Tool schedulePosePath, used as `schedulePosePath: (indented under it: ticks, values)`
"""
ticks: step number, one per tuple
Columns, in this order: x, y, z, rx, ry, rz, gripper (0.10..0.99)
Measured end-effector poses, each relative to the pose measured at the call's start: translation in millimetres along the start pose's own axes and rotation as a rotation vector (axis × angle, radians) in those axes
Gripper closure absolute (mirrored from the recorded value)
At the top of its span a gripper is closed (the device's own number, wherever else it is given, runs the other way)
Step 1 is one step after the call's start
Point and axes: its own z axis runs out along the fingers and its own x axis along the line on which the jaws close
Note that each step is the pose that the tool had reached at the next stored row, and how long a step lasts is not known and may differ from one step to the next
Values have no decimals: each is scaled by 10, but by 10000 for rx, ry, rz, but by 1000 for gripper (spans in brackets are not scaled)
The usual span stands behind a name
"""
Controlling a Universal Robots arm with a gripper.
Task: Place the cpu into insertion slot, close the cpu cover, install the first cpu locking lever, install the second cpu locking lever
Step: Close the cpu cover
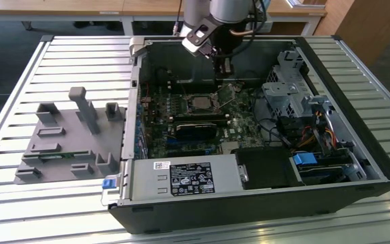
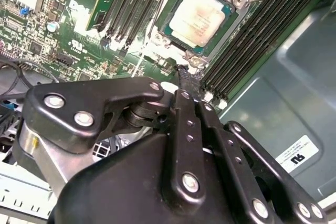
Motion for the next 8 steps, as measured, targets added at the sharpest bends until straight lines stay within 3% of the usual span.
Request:
schedulePosePath:
  ticks: [8]
  values:
    - [-59,16,9,1,2,-141,980]
